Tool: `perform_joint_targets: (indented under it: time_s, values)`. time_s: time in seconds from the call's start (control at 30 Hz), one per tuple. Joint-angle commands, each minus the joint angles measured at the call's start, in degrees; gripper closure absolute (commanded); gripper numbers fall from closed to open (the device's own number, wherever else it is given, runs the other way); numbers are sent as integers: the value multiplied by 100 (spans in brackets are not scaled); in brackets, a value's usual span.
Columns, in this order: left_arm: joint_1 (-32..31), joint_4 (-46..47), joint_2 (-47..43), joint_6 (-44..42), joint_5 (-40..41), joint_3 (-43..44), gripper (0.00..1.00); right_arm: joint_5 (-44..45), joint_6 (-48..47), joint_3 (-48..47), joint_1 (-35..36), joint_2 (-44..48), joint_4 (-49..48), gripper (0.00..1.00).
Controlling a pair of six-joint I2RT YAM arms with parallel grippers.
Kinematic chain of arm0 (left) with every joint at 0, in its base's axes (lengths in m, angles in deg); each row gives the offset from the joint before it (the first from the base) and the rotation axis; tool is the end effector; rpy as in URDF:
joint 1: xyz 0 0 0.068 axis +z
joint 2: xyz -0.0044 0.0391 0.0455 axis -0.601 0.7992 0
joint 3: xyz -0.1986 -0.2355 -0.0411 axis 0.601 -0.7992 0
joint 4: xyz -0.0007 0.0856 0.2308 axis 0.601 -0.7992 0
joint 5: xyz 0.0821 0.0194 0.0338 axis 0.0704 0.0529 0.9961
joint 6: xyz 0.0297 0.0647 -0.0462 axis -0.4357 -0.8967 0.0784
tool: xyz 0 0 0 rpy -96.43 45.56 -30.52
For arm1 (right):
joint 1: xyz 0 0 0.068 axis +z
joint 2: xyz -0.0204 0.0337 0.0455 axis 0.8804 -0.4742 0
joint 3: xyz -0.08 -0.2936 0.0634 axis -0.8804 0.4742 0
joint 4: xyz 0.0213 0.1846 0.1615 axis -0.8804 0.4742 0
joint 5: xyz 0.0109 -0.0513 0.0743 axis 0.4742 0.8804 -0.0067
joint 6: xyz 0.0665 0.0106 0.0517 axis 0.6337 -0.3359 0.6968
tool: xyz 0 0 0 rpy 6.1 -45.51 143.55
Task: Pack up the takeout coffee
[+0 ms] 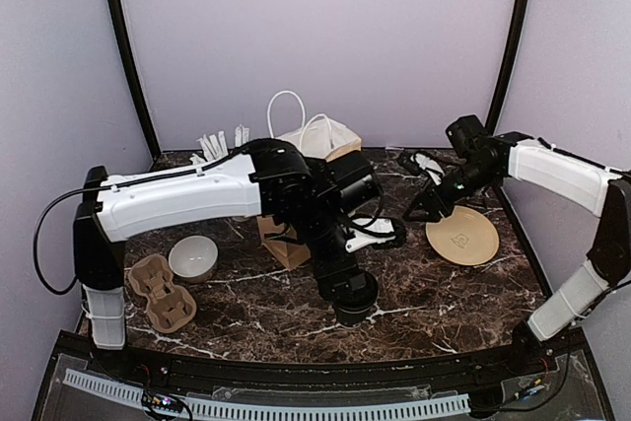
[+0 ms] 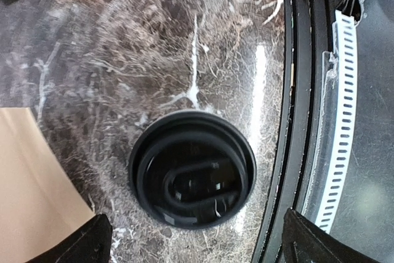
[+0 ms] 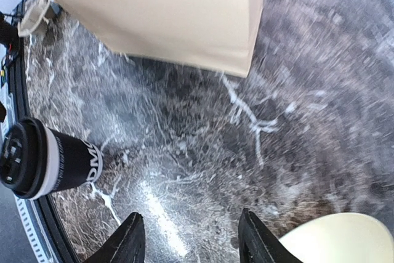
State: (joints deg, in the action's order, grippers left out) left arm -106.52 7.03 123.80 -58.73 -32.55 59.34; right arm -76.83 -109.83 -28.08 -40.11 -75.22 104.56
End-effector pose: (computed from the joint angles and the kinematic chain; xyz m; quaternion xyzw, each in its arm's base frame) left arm 0.1508 -0.4256 0.3080 0.6435 0.7262 -0.1550 0.1860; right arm 0.2705 0.1483 0.2777 -0.4308 0.8325 0.2518 0.2406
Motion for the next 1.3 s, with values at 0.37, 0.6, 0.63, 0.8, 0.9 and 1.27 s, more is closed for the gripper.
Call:
perform_joint_targets:
  time_s: [0.37, 0.6, 0.63, 0.8, 0.9, 1.27]
  values:
    - [376, 2775, -2662, 3159, -999, -3745, 19, -2437, 83, 494, 120, -198, 1608, 52]
    - [556, 3744, -2749, 3934, -1075, -4671, 22, -2462, -129, 504, 526, -750, 1691, 54]
    - [574, 4012, -2741, 3973, -1138, -4734, 22, -2551, -243, 481, 592, -869, 1784, 54]
    - [728, 4763, -2812, 4341, -1318, -5104, 24, -3033, -792, 225, 941, -1324, 2300, 51]
    - [811, 5194, -2895, 4524, -1312, -5284, 26, -3122, -861, 74, 1072, -1438, 2385, 50]
    - [894, 5117, -2536, 4474, -1198, -5104, 30, -3169, -947, -207, 1265, -1814, 2565, 56]
